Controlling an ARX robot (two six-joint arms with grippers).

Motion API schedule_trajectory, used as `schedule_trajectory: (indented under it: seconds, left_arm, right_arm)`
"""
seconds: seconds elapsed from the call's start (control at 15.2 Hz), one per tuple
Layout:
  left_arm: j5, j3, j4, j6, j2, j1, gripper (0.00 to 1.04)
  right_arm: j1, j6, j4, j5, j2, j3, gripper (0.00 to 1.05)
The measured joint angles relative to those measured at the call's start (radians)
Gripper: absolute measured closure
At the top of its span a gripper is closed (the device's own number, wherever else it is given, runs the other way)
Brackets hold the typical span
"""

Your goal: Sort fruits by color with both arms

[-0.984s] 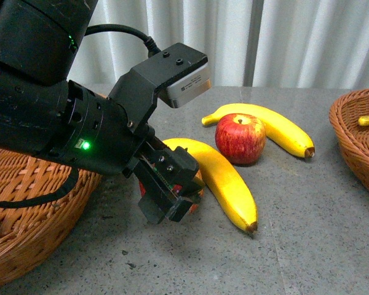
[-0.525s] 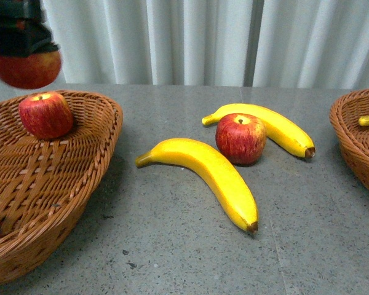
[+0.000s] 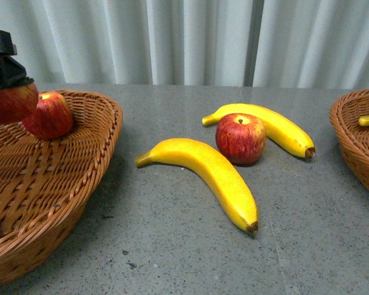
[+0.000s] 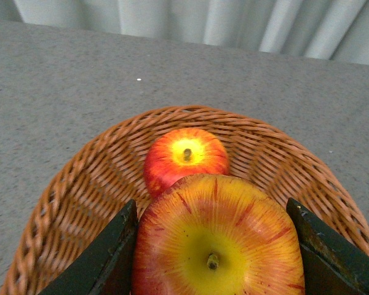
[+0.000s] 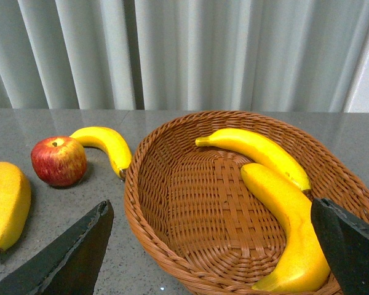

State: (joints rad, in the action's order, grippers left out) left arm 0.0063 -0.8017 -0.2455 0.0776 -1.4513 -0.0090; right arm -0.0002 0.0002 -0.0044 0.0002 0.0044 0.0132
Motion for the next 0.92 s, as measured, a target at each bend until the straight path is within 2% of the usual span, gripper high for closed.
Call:
schedule_trajectory:
  seconds: [0.39, 0.59, 0.66, 0.85, 0.92]
  left_arm:
    - [0.027, -0.052, -0.037, -0.061, -0.141, -0.011, 0.43]
    - [0.047, -0.057, -0.048, -0.086, -0.149, -0.048, 0.11]
    - [0.046, -0.060, -0.048, -0.090, -0.148, -0.057, 0.05]
    - [0.065, -0.074, -0.073, -0.095, -0.125, -0.096, 0.07]
    - [0.098, -0.135, -0.111, -0.110, -0.117, -0.153, 0.07]
  right_arm:
    - [0.000, 0.000, 0.000, 0.000, 0.000, 0.000, 0.07]
    - [0.000, 0.000, 0.000, 0.000, 0.000, 0.000, 0.07]
    - [0.000, 0.000, 0.000, 0.000, 0.000, 0.000, 0.07]
    - [0.000, 0.000, 0.000, 0.000, 0.000, 0.000, 0.07]
    - [0.000, 0.000, 0.000, 0.000, 0.000, 0.000, 0.07]
